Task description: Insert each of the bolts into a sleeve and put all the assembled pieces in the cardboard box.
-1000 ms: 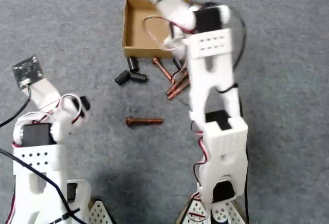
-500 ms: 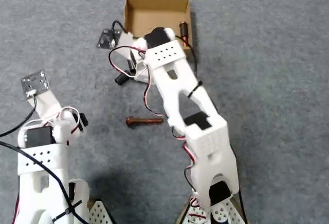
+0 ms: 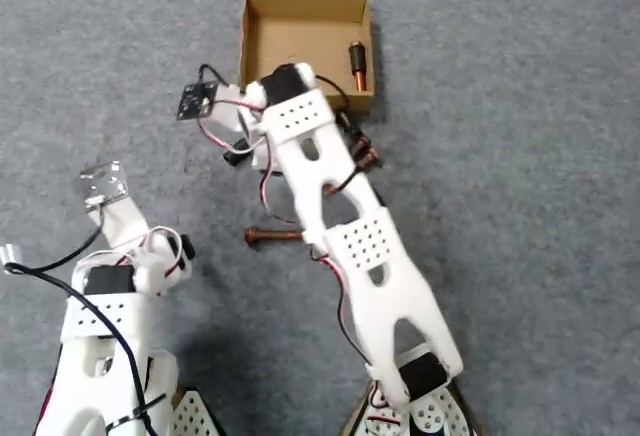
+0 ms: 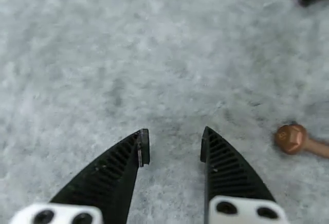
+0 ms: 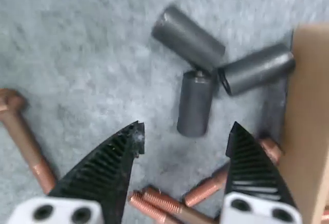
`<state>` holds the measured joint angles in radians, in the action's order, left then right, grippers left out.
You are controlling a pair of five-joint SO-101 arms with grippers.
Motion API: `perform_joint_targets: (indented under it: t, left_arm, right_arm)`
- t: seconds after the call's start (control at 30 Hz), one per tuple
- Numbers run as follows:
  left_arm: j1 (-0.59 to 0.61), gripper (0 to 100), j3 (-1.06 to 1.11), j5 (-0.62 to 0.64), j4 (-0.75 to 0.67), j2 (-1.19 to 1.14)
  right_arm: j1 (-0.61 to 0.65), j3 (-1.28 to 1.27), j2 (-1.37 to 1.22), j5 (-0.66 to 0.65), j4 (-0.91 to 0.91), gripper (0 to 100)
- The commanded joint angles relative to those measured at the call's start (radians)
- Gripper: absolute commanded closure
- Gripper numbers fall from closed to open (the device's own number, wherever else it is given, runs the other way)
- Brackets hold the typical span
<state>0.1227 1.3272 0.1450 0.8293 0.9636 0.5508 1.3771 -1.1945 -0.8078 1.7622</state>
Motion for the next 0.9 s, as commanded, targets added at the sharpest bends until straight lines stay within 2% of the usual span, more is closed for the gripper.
perform_joint_targets:
  t: [0.0,0.33,0.4,0.57,0.87]
  left_arm:
    - [-0.026,83,0.0,0.003,-0.023,0.005]
    - [-0.026,83,-0.002,0.003,-0.025,0.005]
    - [-0.026,83,-0.002,0.003,-0.025,0.005]
    - [-0.026,83,-0.002,0.003,-0.025,0.005]
    - [-0.029,82,-0.003,0.003,-0.025,0.005]
  right_arm:
    - [0.015,0.099,-0.022,-0.018,0.017,74.5]
    - [-0.016,0.107,-0.116,-0.02,-0.011,74.7]
    - [-0.016,0.107,-0.116,-0.017,-0.026,78.3]
    - [-0.016,0.107,-0.116,-0.012,-0.052,98.4]
    - [-0.039,0.108,-0.042,-0.011,-0.006,99.8]
